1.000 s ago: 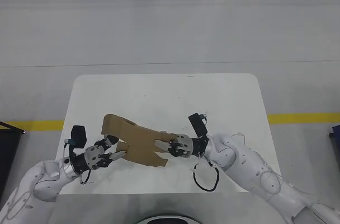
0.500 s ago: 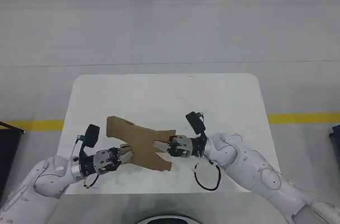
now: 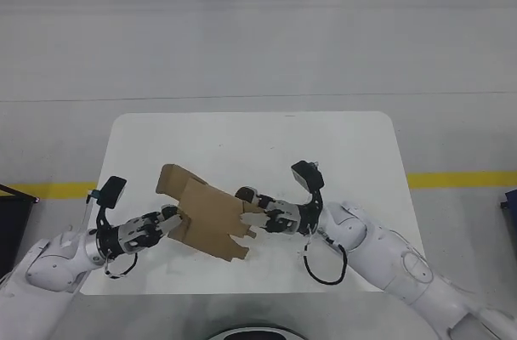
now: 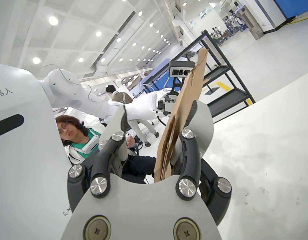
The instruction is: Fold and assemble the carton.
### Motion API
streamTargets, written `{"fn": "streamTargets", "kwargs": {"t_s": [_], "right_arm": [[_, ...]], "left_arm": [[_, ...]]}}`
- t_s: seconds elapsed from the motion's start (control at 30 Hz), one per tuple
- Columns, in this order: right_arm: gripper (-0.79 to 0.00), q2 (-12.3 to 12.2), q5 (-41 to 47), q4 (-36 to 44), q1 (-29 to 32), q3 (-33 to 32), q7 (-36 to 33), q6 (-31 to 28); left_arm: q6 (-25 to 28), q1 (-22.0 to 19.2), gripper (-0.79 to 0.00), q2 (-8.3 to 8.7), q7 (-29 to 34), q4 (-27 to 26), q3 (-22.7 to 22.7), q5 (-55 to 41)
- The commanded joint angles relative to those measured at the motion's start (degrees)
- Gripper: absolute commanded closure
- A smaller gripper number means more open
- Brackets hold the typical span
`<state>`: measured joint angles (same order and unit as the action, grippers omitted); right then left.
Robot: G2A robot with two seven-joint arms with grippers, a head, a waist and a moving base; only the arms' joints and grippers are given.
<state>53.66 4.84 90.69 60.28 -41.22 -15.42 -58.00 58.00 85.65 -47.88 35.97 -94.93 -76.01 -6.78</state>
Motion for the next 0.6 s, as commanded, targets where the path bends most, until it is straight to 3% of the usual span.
{"fn": "streamTargets", "kwargs": {"t_s": [0.0,0.27,0.57], "right_arm": [[-0.785,-0.17,0.84,0.13,0.65,-0.95,-0.96,0.0],[-0.785,-0.28,4.81,0.95,2.72,-3.31,-6.18,0.0],[-0.785,1.33,7.03,-2.93,0.44,-2.82,-10.41,0.0]], "left_arm": [[0.0,-0.13,0.0,-0.2,-0.01,0.31,0.12,-0.37],[0.0,-0.68,0.0,-1.21,-0.21,1.46,0.23,-1.67],[0.0,-1.4,0.0,-2.31,-1.37,2.67,-0.12,-1.06]]}}
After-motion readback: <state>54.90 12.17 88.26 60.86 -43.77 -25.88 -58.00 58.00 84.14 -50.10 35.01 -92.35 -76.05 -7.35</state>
